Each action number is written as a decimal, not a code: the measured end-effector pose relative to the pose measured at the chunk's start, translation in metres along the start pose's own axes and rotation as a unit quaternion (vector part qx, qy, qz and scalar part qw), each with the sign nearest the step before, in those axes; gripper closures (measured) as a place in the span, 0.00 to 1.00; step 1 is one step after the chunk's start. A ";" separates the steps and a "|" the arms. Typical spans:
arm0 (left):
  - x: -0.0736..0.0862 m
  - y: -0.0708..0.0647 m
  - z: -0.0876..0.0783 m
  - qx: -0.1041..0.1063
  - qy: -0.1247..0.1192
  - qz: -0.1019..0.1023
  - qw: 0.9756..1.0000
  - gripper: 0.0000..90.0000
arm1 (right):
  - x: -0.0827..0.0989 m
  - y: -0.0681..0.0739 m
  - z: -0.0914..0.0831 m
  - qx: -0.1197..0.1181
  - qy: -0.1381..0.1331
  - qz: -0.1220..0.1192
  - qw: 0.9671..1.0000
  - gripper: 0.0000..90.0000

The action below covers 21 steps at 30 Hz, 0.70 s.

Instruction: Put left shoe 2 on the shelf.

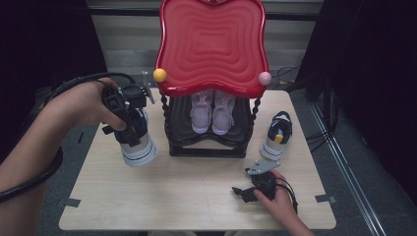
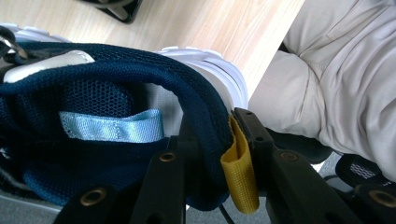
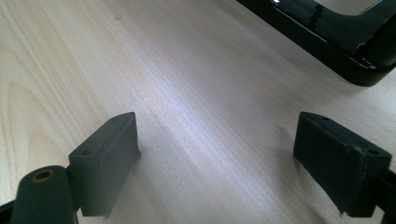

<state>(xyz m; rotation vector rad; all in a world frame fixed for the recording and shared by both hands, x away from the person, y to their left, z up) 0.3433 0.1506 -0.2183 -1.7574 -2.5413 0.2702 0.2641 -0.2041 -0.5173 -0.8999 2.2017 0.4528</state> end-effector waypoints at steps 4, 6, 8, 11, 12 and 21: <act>-0.004 0.000 -0.009 0.000 0.004 0.005 1.000 0.82 | 0.000 0.000 0.000 0.000 0.000 0.000 1.000 0.15; -0.005 0.000 -0.013 -0.001 0.005 0.005 1.000 0.82 | 0.000 0.000 0.000 0.000 0.000 0.000 1.000 0.15; -0.007 0.001 -0.017 -0.003 0.006 0.004 1.000 0.82 | 0.000 0.000 0.000 0.000 0.000 -0.001 1.000 0.15; -0.009 0.001 -0.023 -0.004 0.007 0.007 1.000 0.82 | 0.000 0.000 0.000 0.000 0.000 0.001 1.000 0.15; -0.009 0.001 -0.024 -0.004 0.005 0.004 1.000 0.82 | 0.000 0.000 0.000 0.000 0.000 0.001 1.000 0.15; -0.016 -0.002 -0.043 -0.012 0.004 0.006 1.000 0.82 | 0.000 0.000 0.000 0.000 0.000 0.001 1.000 0.15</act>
Point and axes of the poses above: each handheld gripper's, and its own axes: z roughly forward along the jaws, x roughly out of its underside, y roughly to its left, the point moved 1 cm from there along z, roughly forward along the jaws, and after that the axes turned 2 degrees about z, right-handed, at the moved point
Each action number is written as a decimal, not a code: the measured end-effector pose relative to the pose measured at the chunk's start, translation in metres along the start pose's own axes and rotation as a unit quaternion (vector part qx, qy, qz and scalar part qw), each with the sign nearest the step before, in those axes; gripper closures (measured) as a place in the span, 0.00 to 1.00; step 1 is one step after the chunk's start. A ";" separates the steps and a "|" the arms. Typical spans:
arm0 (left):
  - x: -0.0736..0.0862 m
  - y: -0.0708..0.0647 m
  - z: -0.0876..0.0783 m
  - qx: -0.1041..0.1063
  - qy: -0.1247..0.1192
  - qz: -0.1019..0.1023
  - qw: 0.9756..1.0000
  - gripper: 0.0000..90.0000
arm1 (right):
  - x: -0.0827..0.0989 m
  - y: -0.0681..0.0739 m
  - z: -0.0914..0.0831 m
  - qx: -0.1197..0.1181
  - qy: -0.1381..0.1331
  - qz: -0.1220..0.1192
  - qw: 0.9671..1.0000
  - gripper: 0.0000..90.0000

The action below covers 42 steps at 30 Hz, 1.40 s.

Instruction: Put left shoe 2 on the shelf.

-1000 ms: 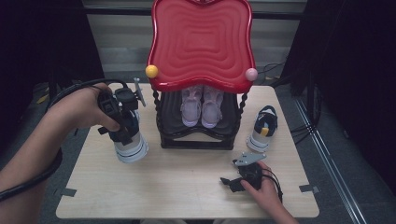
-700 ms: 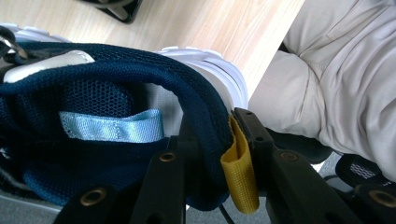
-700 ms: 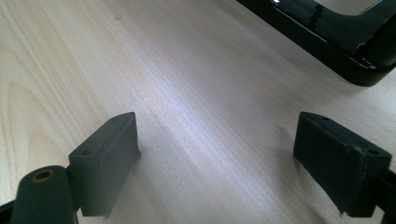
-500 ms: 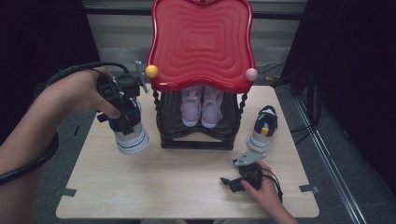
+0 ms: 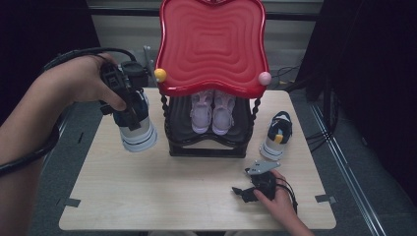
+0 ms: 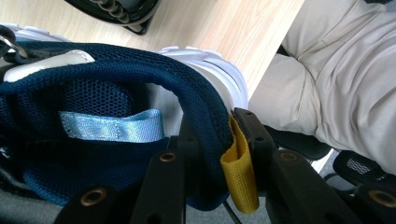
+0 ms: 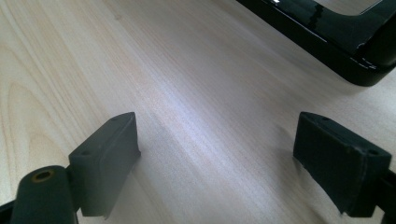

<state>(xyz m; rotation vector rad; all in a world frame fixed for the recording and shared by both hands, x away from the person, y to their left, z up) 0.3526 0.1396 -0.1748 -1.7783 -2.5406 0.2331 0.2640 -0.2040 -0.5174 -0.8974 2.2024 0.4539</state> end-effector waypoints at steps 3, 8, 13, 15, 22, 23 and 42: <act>-0.003 -0.001 -0.007 -0.005 -0.002 0.004 1.000 0.82 | 0.000 0.000 0.000 0.000 0.000 0.001 1.000 0.15; -0.008 -0.003 -0.017 -0.006 -0.004 0.008 1.000 0.82 | 0.000 0.000 0.000 0.000 0.000 0.000 1.000 0.15; -0.014 -0.003 -0.027 -0.013 -0.004 0.013 1.000 0.82 | 0.000 0.000 0.000 0.000 0.000 0.000 1.000 0.15; -0.017 -0.004 -0.029 -0.016 -0.005 0.011 1.000 0.82 | 0.000 0.000 0.000 0.000 0.000 0.000 1.000 0.15; -0.020 -0.004 -0.038 -0.022 -0.007 0.005 1.000 0.82 | 0.000 0.000 0.000 0.000 0.000 0.000 1.000 0.15; -0.020 -0.004 -0.040 -0.024 -0.005 0.006 1.000 0.82 | 0.000 0.000 0.000 0.000 0.000 0.000 1.000 0.15; -0.037 0.000 -0.083 -0.073 -0.015 -0.010 0.997 0.82 | 0.000 0.000 0.000 0.000 0.000 0.000 1.000 0.15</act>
Point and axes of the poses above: each handheld gripper's, and its own axes: z roughly forward along the jaws, x roughly out of its underside, y roughly to its left, the point moved 1 cm from there along z, roughly forward along the jaws, and after that the axes turned 2 degrees about z, right-handed, at the moved point
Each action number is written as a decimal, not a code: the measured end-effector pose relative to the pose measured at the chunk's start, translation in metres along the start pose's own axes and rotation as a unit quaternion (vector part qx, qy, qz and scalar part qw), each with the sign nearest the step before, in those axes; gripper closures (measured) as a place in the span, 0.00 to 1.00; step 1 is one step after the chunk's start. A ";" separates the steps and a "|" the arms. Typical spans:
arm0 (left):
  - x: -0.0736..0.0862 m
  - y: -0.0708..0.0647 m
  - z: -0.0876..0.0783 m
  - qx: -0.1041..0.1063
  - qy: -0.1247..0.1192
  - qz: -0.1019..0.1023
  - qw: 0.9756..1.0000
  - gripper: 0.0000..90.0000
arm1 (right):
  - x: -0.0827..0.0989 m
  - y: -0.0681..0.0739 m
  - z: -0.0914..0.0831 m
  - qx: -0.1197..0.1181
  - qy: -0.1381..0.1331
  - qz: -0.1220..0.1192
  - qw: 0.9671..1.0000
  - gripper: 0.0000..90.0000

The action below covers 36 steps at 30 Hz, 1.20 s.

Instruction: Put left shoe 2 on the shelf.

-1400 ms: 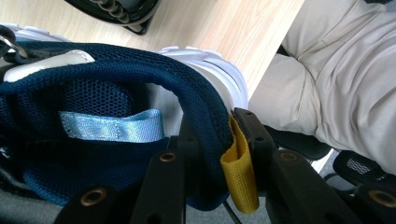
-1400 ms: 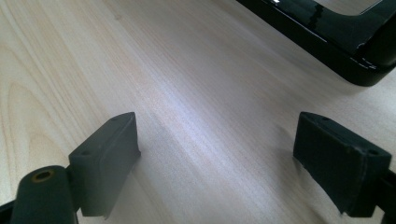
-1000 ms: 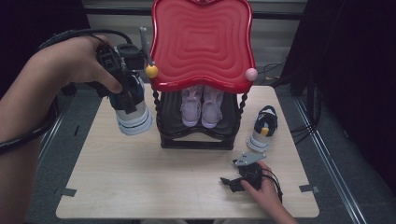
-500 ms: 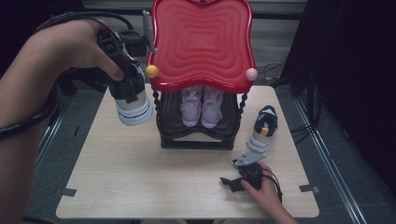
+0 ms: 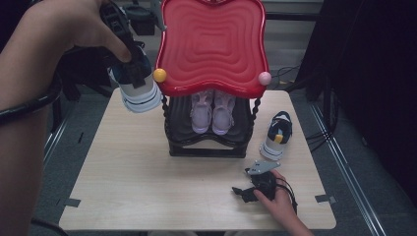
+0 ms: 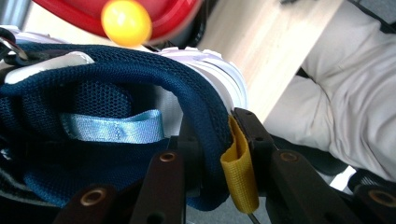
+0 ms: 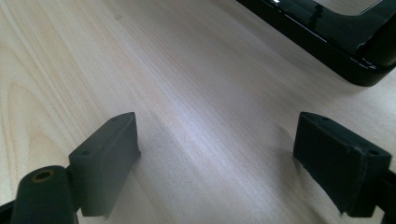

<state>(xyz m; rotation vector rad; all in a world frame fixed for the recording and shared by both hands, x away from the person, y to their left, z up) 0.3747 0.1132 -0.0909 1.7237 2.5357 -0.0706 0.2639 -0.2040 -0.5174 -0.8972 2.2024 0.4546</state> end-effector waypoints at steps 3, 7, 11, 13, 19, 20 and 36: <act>-0.006 -0.001 -0.004 -0.006 0.007 0.005 1.000 0.82 | 0.000 0.000 0.000 0.000 0.000 0.000 1.000 0.15; -0.010 -0.001 -0.008 -0.014 0.013 0.003 1.000 0.82 | 0.000 0.000 0.000 0.000 0.000 0.000 1.000 0.15; -0.009 -0.004 -0.015 -0.016 0.014 0.013 1.000 0.82 | 0.000 0.000 0.000 0.000 0.000 0.001 1.000 0.15; -0.009 -0.006 -0.021 -0.017 0.005 0.014 1.000 0.82 | 0.000 0.000 0.000 0.000 0.001 0.001 1.000 0.15; -0.020 -0.010 -0.033 -0.039 -0.006 0.025 0.999 0.82 | 0.000 0.000 0.000 0.000 0.001 0.001 1.000 0.15; -0.022 -0.010 -0.033 -0.041 -0.010 0.025 0.999 0.82 | 0.000 0.000 0.000 0.000 0.001 0.001 1.000 0.15; -0.066 -0.022 -0.034 -0.109 -0.034 0.085 0.990 0.82 | 0.000 0.000 0.000 0.000 0.000 0.001 1.000 0.15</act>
Point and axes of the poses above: each handheld gripper's, and its own axes: z roughly forward along the jaws, x roughly out of its underside, y roughly to its left, the point moved 1 cm from there along z, roughly forward along the jaws, and after that the axes turned 2 degrees about z, right-handed, at the moved point
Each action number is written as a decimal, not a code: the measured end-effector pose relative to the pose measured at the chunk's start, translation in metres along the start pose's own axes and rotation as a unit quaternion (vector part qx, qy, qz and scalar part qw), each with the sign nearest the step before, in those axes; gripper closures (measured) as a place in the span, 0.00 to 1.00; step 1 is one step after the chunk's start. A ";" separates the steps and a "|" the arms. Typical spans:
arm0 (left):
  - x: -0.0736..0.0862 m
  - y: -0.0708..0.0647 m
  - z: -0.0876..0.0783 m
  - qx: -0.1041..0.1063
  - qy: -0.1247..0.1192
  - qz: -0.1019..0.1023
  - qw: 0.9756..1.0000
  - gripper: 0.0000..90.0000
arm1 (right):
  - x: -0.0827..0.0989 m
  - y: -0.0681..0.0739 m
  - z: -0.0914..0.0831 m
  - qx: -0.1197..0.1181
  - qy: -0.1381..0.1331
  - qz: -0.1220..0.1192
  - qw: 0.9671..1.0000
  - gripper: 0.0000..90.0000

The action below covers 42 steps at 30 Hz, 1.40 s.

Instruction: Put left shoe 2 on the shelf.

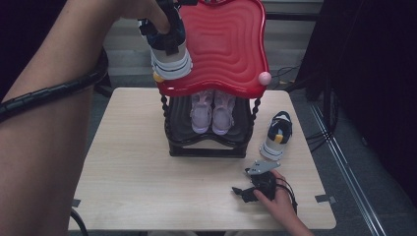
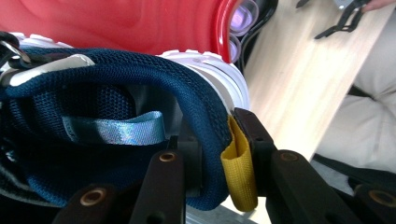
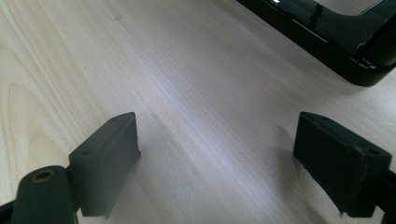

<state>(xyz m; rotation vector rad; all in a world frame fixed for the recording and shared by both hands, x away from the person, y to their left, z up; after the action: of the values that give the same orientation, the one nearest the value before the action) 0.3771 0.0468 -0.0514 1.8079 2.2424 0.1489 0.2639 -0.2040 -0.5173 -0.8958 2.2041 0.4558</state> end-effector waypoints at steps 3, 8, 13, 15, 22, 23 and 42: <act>-0.006 -0.001 0.002 -0.011 -0.006 0.016 1.000 0.82 | 0.000 0.000 0.000 0.000 0.000 0.000 1.000 0.15; -0.018 -0.001 0.008 -0.023 -0.012 0.033 0.999 0.82 | 0.000 0.000 0.000 0.000 0.000 0.000 1.000 0.15; -0.028 0.000 0.013 -0.037 -0.017 0.043 0.998 0.82 | 0.000 0.000 0.000 0.000 0.000 0.000 1.000 0.15; -0.031 0.000 0.016 -0.043 -0.020 0.047 0.998 0.82 | 0.000 0.000 0.000 0.000 0.000 0.000 1.000 0.15; -0.040 0.001 0.025 -0.064 -0.018 0.069 0.995 0.82 | 0.000 0.000 0.000 0.000 0.000 0.000 1.000 0.15; -0.042 0.001 0.026 -0.066 -0.019 0.070 0.995 0.81 | 0.000 0.000 0.000 0.000 0.000 0.000 1.000 0.15; -0.051 -0.002 0.049 -0.060 -0.007 0.099 0.993 0.80 | 0.000 0.000 0.000 0.000 0.000 0.000 1.000 0.15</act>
<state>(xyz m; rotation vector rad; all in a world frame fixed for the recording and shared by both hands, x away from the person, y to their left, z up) 0.3982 -0.0073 -0.0923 1.9561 1.9944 0.2998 0.2638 -0.2040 -0.5173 -0.8951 2.2044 0.4557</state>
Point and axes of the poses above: each handheld gripper's, and its own axes: z roughly forward along the jaws, x roughly out of its underside, y roughly to its left, the point moved 1 cm from there along z, roughly forward along the jaws, and after that the axes turned 2 degrees about z, right-handed, at the moved point
